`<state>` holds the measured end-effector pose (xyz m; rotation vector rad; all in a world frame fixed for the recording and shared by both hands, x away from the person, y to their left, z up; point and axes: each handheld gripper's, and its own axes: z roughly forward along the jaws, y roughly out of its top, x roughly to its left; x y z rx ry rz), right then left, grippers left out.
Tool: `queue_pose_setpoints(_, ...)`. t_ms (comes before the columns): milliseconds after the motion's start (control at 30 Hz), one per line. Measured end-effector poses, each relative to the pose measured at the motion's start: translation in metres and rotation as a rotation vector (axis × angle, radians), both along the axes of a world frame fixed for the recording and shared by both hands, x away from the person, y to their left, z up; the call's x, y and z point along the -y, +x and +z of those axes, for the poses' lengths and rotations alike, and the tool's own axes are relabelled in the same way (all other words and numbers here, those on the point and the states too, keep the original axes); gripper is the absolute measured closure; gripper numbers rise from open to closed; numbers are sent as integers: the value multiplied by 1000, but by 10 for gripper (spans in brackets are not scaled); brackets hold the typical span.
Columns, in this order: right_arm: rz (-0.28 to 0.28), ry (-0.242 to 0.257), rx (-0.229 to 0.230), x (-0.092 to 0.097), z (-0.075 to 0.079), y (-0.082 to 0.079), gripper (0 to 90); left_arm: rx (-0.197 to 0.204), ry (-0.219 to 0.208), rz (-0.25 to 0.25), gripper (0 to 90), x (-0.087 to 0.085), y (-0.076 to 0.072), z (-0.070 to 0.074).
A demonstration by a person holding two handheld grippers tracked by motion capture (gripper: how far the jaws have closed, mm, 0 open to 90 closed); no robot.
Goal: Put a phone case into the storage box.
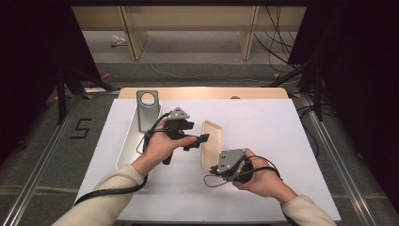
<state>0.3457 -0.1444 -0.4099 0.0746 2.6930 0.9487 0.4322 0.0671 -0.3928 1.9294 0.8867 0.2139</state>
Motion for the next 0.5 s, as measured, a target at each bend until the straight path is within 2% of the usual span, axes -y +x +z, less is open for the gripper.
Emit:
queue_pose_setpoints(133,7,1,-4,-1,2,-2,866,-29,-4,22,273,5,12,-1)
queue_pose_setpoints(300,14,-2,5,-2,3,-3,866,-91,-20,38,325,9,18,-6)
queue_pose_setpoints(500,19,-6,9,-4,4,-4,866,-114,-50,60,430,8,21,-10)
